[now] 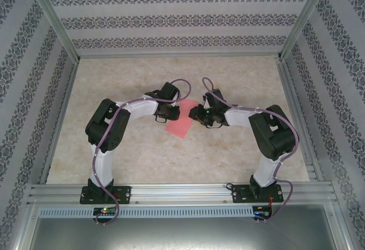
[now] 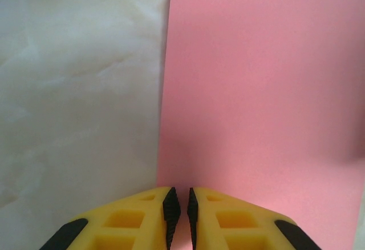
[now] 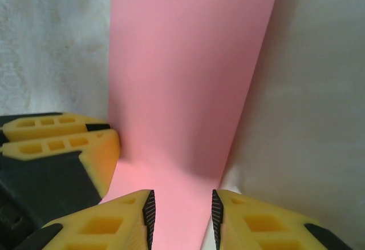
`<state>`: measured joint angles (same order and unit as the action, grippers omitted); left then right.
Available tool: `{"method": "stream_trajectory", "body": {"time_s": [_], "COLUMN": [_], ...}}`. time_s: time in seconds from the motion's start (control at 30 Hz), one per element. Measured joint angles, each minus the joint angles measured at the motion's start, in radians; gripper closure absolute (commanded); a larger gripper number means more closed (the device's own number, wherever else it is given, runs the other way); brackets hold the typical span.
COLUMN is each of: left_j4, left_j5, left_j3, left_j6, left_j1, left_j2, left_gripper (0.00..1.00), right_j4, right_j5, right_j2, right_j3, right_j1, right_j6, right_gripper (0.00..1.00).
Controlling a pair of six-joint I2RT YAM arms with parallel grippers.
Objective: Fold a paper plane with a square sheet of paper (pick it up from the middle)
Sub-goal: Fold the square sheet of paper in half at the center of the table, then pick up the paper from the center of the table.
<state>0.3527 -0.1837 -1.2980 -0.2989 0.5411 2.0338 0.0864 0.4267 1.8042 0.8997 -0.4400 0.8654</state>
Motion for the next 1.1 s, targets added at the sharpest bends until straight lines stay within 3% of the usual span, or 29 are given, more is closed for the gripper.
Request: {"method": "stream_trajectory", "body": {"time_s": [0.4,1.1], "left_j4": [-0.009,-0.033], "left_j5": [-0.002,-0.018], "left_j3": [0.006,0.026], "left_j6": [0.0,0.0], "left_j1": [0.0,-0.006], "left_j2": [-0.001,-0.008], "left_gripper": [0.78,0.79], "right_j4": [-0.097,-0.061], "right_j5": [-0.054,-0.032], "right_j2": [0.039,0.082], "right_j3": [0.067,0.115], "right_j1": [0.005,0.005], "right_j6": [-0.031,-0.021], "right_gripper": [0.62,0.63]}}
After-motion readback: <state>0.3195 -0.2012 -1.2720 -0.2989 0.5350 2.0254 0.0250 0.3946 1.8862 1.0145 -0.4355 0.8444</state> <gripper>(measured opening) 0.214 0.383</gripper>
